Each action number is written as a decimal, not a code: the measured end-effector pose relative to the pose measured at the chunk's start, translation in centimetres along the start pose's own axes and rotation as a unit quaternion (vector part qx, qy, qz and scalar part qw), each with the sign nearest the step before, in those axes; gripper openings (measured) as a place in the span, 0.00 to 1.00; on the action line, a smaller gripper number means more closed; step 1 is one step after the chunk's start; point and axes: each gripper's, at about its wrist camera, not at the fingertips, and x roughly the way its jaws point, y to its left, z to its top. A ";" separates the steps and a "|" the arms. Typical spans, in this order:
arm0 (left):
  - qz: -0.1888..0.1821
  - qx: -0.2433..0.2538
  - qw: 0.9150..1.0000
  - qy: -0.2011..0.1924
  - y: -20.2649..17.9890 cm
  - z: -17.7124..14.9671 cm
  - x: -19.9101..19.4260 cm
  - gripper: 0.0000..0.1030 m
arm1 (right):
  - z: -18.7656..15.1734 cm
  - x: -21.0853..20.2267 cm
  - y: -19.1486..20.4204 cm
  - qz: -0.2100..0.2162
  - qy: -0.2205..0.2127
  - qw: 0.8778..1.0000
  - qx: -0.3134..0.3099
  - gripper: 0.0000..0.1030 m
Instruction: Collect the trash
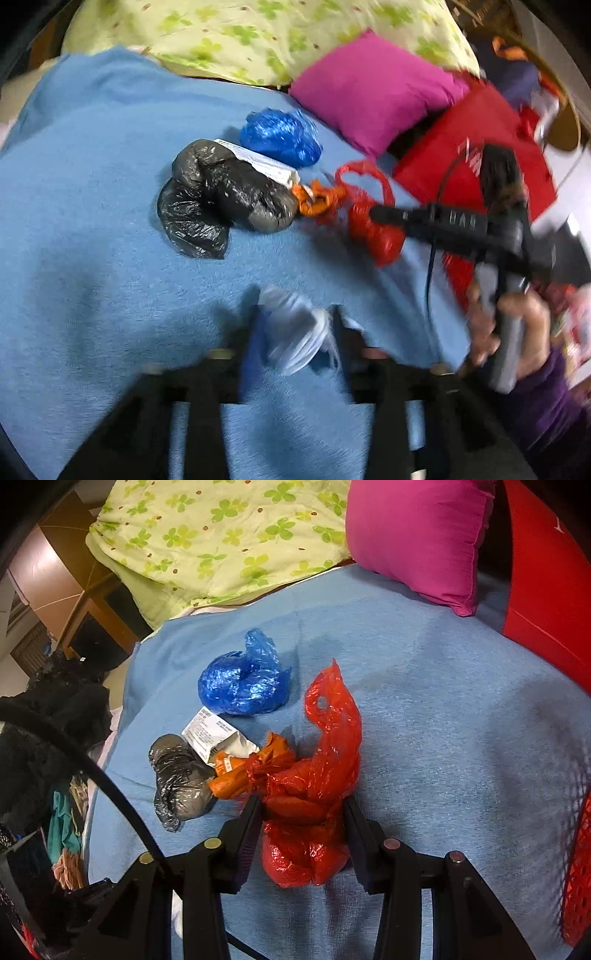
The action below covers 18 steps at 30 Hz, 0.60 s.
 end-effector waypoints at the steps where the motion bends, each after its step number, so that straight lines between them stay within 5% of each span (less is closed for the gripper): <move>1: 0.016 0.011 1.000 -0.004 -0.3 -0.1 -0.2 0.63 | 0.0 0.0 -0.1 -0.001 0.000 1.000 0.001 0.45; 6: 0.019 -0.009 0.999 -0.024 0.9 0.4 -1.4 0.68 | 0.1 -0.1 -0.6 -0.004 0.001 1.000 0.006 0.45; 12: -0.026 -0.063 0.998 -0.003 1.7 0.4 0.6 0.69 | 0.1 0.0 -0.4 -0.009 0.001 1.000 0.001 0.46; 18: -0.003 -0.019 1.000 0.021 -1.0 -0.4 2.4 0.69 | 0.0 0.1 -0.2 -0.013 0.000 1.000 -0.003 0.46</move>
